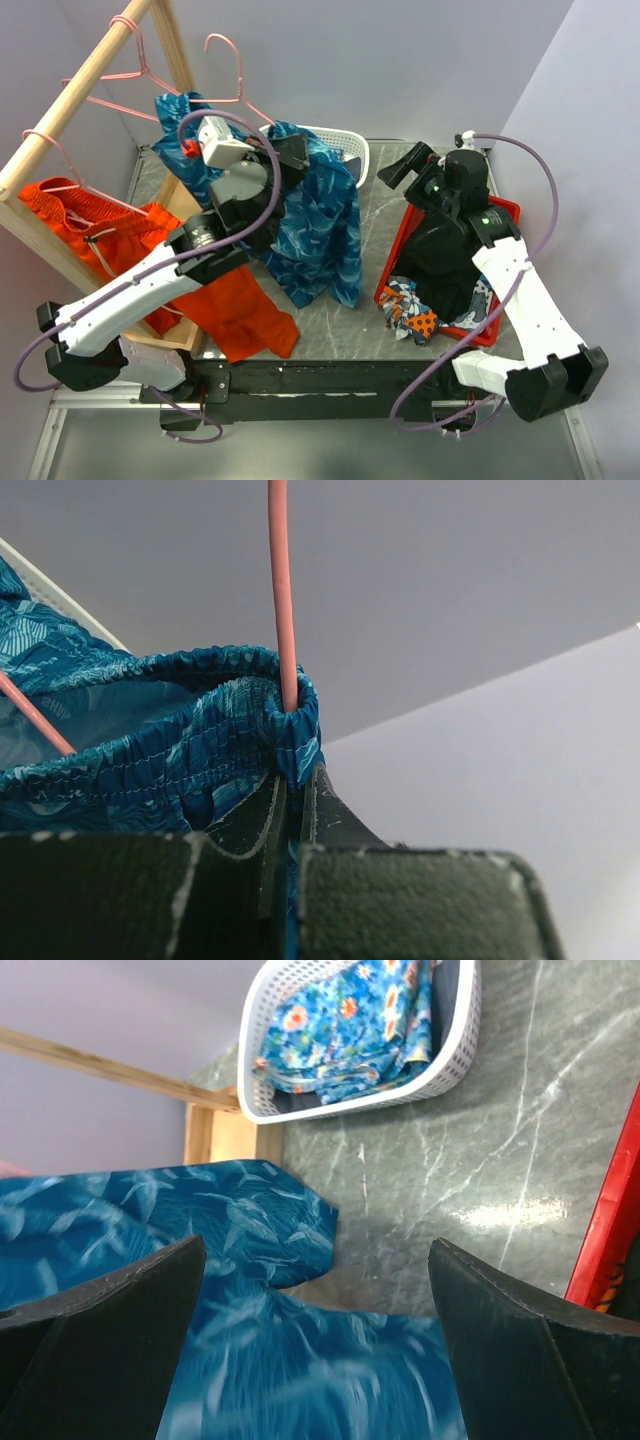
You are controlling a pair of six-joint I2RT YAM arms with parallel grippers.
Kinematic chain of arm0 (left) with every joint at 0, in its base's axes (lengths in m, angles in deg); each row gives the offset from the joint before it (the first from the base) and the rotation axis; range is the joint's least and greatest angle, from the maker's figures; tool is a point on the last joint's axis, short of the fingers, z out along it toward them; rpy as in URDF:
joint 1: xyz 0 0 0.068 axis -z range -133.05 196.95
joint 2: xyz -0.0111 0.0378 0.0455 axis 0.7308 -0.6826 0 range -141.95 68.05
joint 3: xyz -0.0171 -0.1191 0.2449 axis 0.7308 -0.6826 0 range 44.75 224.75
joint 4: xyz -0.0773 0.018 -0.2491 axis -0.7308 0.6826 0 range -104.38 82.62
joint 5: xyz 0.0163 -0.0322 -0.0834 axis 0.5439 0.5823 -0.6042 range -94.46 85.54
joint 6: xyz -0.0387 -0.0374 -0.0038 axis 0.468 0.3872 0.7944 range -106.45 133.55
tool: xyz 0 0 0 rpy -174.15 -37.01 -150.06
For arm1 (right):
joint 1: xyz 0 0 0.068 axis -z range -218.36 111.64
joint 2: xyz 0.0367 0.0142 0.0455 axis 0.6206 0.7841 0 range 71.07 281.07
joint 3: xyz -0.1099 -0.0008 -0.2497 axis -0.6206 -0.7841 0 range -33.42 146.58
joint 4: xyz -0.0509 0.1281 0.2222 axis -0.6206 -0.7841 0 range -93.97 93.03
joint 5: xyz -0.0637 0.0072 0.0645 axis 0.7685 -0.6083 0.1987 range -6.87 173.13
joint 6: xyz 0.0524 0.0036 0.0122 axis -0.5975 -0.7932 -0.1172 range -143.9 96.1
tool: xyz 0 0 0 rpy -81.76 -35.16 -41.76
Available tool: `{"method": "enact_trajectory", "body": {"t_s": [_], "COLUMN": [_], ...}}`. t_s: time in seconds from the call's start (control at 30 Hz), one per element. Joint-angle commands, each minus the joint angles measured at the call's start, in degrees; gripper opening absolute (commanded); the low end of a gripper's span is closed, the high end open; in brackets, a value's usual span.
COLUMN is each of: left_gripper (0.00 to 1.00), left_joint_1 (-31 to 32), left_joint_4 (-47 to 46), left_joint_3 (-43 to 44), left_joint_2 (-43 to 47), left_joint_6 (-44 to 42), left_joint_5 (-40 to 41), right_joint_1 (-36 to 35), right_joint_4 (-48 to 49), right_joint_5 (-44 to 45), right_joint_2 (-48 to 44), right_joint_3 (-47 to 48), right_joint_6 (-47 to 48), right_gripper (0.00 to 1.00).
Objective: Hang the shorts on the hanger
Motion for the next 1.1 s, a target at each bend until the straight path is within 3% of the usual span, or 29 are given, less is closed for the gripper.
{"method": "enact_trajectory", "body": {"t_s": [0.0, 0.3, 0.73, 1.07], "left_gripper": [0.01, 0.01, 0.01, 0.01], "left_joint_1": [-4.77, -15.23, -25.69, -29.56], "left_joint_4": [1.79, 6.28, 9.09, 9.88], "left_joint_3": [1.68, 1.06, -1.67, -3.77], "left_joint_2": [4.42, 6.79, 11.45, 13.65], "left_joint_6": [1.98, 5.40, 7.96, 9.71], "left_joint_5": [-4.54, -15.08, -19.92, -19.32], "right_joint_1": [0.13, 0.21, 0.21, 0.13], "right_joint_4": [-0.08, -1.66, -1.22, -1.58], "right_joint_5": [0.69, 1.04, 0.07, -0.28], "right_joint_2": [-4.50, -7.58, -7.76, -7.14], "right_joint_3": [-0.88, -1.41, -1.94, -1.59], "right_joint_6": [0.74, 2.15, 2.50, 2.85], "right_gripper": [1.00, 1.00, 1.00, 1.00]}}
